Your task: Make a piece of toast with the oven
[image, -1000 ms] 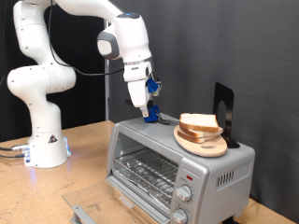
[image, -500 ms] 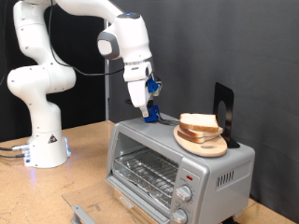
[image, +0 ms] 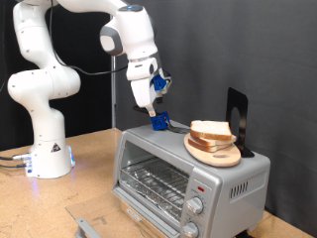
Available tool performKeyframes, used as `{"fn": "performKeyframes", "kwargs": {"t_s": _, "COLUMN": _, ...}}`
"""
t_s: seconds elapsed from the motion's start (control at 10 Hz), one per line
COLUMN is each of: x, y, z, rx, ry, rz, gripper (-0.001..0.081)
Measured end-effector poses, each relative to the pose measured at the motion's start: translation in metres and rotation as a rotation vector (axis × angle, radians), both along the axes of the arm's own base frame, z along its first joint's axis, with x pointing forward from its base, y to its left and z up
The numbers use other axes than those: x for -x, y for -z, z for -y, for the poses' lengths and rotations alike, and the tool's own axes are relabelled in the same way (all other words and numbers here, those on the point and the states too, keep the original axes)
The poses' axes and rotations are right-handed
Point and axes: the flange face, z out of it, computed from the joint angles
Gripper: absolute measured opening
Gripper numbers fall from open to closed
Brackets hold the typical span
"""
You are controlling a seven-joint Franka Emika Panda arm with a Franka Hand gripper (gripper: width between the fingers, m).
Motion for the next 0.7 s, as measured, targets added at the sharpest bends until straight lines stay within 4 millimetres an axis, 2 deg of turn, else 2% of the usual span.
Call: {"fn": "performKeyframes", "kwargs": {"t_s": 0.7, "x": 0.006, "y": 0.023, "z": -0.017, "rx": 0.076, "ry": 0.019, "rz": 0.013, "gripper": 0.0682}}
